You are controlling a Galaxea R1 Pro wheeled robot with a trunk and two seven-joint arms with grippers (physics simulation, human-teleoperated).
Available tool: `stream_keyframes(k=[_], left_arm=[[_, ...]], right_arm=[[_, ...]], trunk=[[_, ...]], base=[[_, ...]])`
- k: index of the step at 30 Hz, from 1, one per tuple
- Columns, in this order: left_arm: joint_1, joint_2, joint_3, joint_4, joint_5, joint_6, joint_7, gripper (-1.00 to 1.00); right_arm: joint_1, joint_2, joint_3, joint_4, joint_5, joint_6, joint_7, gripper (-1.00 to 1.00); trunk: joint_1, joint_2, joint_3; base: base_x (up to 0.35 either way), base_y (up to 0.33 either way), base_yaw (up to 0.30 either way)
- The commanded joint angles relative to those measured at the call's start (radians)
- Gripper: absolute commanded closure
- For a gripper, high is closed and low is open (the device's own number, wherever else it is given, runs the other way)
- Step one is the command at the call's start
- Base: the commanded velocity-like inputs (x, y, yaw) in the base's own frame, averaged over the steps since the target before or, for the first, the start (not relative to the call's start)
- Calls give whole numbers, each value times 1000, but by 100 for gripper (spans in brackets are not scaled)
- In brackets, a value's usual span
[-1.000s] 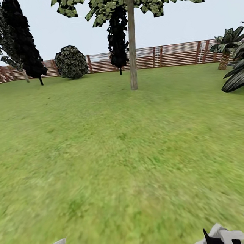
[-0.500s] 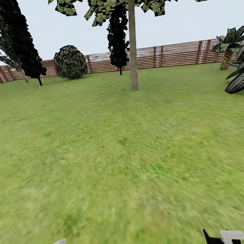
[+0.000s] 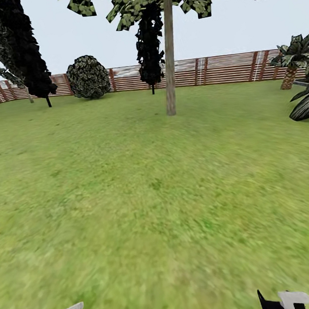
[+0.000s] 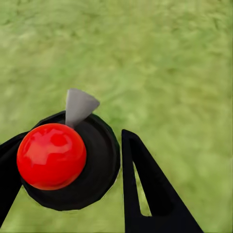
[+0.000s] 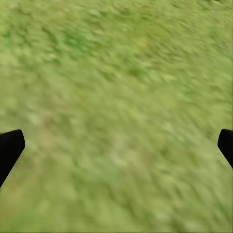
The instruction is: In the garden, pick up the pesticide atomizer on the floor and spray pesticide onto both trees until each tree trunk is fully covered.
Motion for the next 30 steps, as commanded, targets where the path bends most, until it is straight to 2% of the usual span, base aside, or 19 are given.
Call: stream_keyframes(k=[1,30], left_arm=[[-1,0,-2,0,4,-3,2,100],[-1,0,-2,0,4,-3,2,100]], right_arm=[[-1,0,1,1,-5,-3,0,-100],[-1,0,1,1,-5,-3,1,-100]], trunk=[[0,0,-1],[0,0,-1]], base=[[338,0,0],[338,0,0]])
